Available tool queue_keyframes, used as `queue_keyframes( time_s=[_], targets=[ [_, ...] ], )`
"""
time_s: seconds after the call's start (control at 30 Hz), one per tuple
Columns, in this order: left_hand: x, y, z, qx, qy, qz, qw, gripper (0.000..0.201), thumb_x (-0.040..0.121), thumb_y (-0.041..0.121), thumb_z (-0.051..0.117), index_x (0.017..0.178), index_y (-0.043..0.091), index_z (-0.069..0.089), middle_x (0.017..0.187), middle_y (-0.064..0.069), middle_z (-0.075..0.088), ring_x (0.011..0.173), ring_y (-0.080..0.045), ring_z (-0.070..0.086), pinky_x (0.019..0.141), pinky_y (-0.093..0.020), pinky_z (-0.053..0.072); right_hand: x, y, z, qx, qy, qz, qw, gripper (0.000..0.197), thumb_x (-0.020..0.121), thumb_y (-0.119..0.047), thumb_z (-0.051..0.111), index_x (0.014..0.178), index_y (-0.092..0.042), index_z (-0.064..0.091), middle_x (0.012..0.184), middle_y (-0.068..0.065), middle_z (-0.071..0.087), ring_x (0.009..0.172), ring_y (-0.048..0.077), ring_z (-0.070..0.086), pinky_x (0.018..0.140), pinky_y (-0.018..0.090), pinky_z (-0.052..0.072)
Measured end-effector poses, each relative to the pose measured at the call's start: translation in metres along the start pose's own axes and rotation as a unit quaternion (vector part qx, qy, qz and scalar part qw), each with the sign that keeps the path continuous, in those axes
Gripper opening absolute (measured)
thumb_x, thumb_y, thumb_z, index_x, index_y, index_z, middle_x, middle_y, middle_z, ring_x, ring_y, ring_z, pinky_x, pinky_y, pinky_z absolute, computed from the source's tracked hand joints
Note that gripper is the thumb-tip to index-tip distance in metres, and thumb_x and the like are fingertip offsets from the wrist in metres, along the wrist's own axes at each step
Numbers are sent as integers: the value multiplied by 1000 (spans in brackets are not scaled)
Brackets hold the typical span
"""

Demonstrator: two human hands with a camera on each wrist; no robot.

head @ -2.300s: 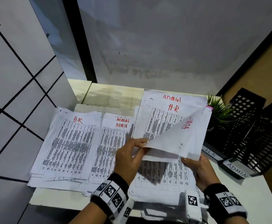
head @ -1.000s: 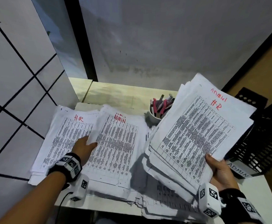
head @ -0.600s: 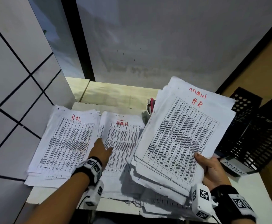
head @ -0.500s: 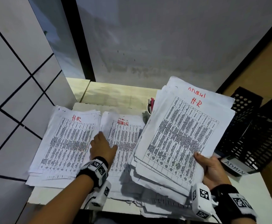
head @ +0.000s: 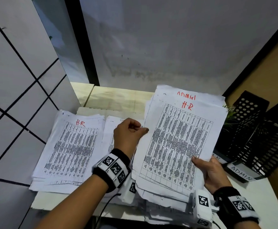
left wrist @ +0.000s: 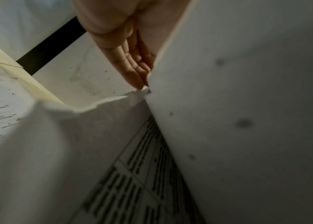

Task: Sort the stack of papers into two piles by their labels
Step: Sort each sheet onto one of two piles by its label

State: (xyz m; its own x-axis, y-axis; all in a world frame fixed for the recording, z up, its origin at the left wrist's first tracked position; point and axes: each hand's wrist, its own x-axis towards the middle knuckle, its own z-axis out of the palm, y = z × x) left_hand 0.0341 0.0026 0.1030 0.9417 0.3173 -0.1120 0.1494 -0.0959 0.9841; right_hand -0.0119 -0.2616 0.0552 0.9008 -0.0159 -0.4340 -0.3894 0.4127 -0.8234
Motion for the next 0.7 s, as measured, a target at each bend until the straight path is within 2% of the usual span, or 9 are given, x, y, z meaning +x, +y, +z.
queue_keyframes(
  time_s=[0.03, 0.17, 0.23, 0.33, 0.4, 0.47, 0.6, 0.63, 0.7],
  targets=[
    [-2, -1, 0, 4, 4, 3, 1000, 24, 67, 12, 85, 76, 15, 62, 73, 0, 64, 63, -7, 58, 65, -19, 51, 0, 0, 0, -4, 0, 3, 1000, 72, 50, -10, 89, 114, 5, 61, 100, 24, 72, 84, 35, 72, 76, 51, 59],
    [-7, -4, -1, 23, 10, -1, 1000, 26, 66, 17, 86, 80, 14, 64, 77, 1, 66, 67, -7, 59, 63, -13, 49, -1, 1, 2, -5, 3, 5, 1000, 43, 67, 5, 65, 110, 2, 63, 98, 23, 73, 81, 34, 72, 76, 51, 58],
    [-7, -5, -2, 32, 6, 0, 999, 20, 68, 15, 84, 78, 14, 67, 75, 1, 67, 67, -7, 60, 62, -12, 50, -1, 2, 4, -6, -1, 6, 1000, 47, 66, 4, 68, 112, 2, 61, 98, 22, 73, 81, 34, 72, 72, 49, 60],
    [-9, -9, -1, 30, 1, 9, 1000, 15, 73, 11, 80, 80, 19, 69, 76, 1, 68, 69, -6, 62, 63, -14, 52, 0, 4, 5, -7, 1, 13, 1000, 69, 55, -4, 82, 119, 5, 58, 101, 24, 72, 83, 35, 72, 66, 43, 59],
    [-13, -13, 0, 17, -7, 21, 1000, 18, 78, 7, 76, 88, 21, 71, 78, 2, 69, 71, -6, 65, 68, -16, 54, -1, 5, 4, 0, 8, 15, 1000, 62, 63, 1, 73, 122, 7, 56, 103, 25, 71, 84, 35, 72, 68, 43, 59],
    [-18, -16, -1, 30, -16, 65, 997, 22, 81, 6, 72, 100, 18, 72, 78, 5, 70, 73, -2, 66, 72, -17, 54, 1, 5, 3, 2, 7, 18, 1000, 63, 61, 1, 73, 122, 7, 56, 105, 26, 71, 85, 35, 72, 69, 44, 60],
    [-26, -19, -8, 84, -29, 233, 968, 22, 82, 3, 71, 102, 13, 74, 82, 7, 73, 70, -4, 67, 65, -18, 55, 1, 5, 3, -14, 12, 14, 1000, 100, 32, -17, 97, 121, 7, 58, 108, 28, 69, 90, 39, 71, 74, 49, 59],
    [-28, -20, -9, 92, -30, 277, 956, 21, 82, 3, 71, 101, 12, 74, 84, 6, 73, 70, -5, 68, 65, -20, 56, 1, 5, 2, -14, 13, 14, 1000, 98, 33, -17, 97, 120, 6, 58, 108, 28, 69, 89, 38, 71, 73, 48, 59],
    [-30, -20, -11, 92, -32, 331, 938, 18, 81, 7, 71, 98, 9, 74, 89, 9, 71, 75, -4, 68, 68, -19, 57, 1, 5, 2, -6, 11, 16, 1000, 70, 55, -4, 83, 119, 7, 58, 101, 24, 72, 84, 35, 72, 67, 44, 59]
  ],
)
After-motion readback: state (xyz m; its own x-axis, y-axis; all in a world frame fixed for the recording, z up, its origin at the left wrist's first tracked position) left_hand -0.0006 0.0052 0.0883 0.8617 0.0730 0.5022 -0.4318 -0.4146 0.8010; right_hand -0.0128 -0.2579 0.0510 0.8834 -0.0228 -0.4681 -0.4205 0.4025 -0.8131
